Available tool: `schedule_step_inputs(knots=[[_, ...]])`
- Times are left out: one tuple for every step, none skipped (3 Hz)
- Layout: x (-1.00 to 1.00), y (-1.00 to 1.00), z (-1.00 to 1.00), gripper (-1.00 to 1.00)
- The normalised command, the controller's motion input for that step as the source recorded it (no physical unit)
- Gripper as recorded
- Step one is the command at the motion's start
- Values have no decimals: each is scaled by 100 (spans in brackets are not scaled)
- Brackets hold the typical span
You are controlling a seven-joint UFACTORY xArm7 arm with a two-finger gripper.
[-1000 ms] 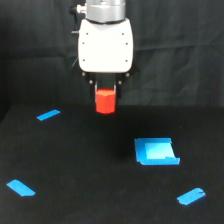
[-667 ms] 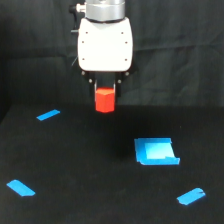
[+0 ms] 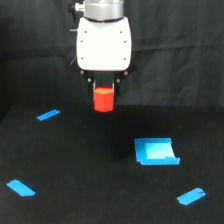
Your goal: Pick up the red object from the table
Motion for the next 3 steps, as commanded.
schedule_step_inputs(knots=[[-8,-4,6,-99],[0,3,-4,-99],[-2,-1,-6,-99]])
